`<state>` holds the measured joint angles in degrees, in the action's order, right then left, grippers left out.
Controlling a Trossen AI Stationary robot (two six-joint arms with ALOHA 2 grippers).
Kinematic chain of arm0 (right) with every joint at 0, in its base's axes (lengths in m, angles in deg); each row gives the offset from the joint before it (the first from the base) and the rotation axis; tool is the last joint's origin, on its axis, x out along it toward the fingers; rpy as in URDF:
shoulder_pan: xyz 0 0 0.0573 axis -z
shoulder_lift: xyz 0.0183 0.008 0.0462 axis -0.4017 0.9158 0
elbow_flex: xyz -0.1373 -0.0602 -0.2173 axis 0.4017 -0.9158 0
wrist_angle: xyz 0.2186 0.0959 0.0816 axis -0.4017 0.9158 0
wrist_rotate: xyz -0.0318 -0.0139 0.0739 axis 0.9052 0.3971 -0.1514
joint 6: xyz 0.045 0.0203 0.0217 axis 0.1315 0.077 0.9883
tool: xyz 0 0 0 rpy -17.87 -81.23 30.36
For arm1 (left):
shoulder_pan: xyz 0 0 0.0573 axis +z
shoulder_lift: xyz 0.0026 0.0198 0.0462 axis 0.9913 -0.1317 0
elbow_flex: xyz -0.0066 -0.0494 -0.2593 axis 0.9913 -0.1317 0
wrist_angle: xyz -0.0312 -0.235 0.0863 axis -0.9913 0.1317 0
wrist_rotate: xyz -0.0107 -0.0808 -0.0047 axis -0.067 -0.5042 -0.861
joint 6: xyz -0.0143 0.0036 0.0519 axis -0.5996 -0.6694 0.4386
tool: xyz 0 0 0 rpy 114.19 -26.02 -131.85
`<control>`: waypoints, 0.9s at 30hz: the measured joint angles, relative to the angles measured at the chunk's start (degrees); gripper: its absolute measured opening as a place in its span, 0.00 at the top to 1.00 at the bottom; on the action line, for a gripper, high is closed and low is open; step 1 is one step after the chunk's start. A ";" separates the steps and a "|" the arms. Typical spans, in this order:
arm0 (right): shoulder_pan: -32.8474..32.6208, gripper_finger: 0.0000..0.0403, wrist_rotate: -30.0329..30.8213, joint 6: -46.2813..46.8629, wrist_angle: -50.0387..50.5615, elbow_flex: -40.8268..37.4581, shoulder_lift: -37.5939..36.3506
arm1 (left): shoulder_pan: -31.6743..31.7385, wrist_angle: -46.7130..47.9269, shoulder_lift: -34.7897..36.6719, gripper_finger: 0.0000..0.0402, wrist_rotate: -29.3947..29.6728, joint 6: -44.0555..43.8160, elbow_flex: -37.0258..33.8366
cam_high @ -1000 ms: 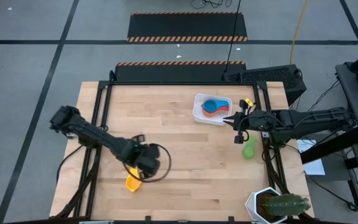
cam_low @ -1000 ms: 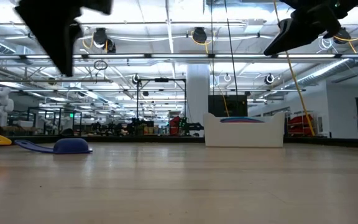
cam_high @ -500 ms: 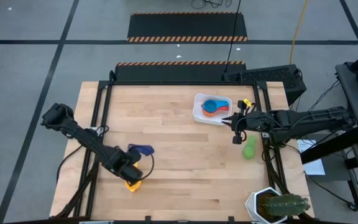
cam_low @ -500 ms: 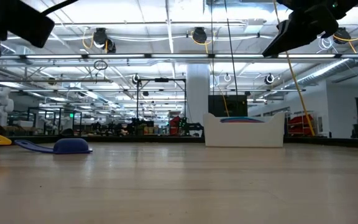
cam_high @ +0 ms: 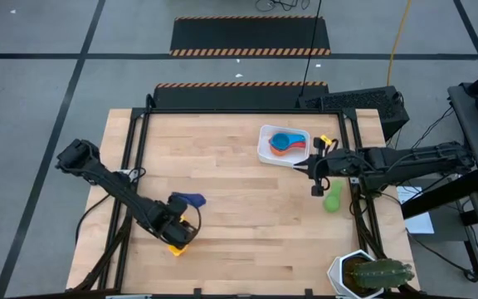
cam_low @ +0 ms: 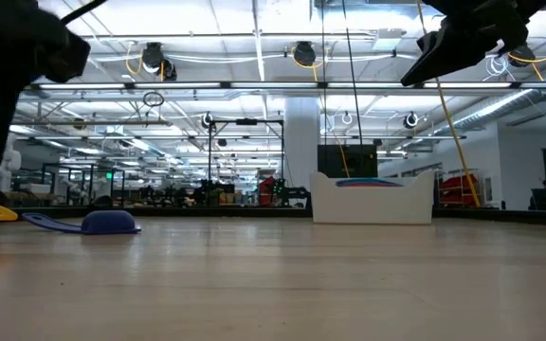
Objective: Nest measuring cups in basket
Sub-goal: Stack the yellow measuring cup on top of the light blue measuring cup in the white bin
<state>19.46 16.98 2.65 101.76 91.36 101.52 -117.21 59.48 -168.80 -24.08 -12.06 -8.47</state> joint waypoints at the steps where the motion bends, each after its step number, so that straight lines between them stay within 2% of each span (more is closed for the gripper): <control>1: -0.02 0.92 -0.08 0.02 0.26 0.00 0.00 | 0.13 0.04 -0.65 0.38 -0.06 -1.03 0.00; 6: 0.00 0.92 -1.29 0.11 0.43 -1.04 -0.02 | 0.16 0.26 -3.15 0.21 -1.29 -6.12 0.00; 10: 0.00 0.92 -1.29 -0.19 0.36 -2.45 -0.02 | 0.17 -3.05 -4.57 0.14 -0.27 -7.67 0.00; 17: 0.00 0.92 -1.31 -0.39 0.19 -3.10 -0.02 | 0.30 -4.04 -9.43 0.13 -1.80 -9.36 0.02; 23: 0.00 0.92 -1.31 -1.08 -1.04 -3.10 -0.02 | 0.30 -5.88 -10.56 0.13 -2.08 -9.51 0.04; 27: 0.00 0.92 -1.31 -1.27 -1.41 -3.10 -0.02 | 0.30 -7.26 -10.56 0.18 -2.02 -9.21 0.02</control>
<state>19.46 15.67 1.38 100.36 88.26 101.50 -116.91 52.23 -179.35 -26.09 -21.27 -8.45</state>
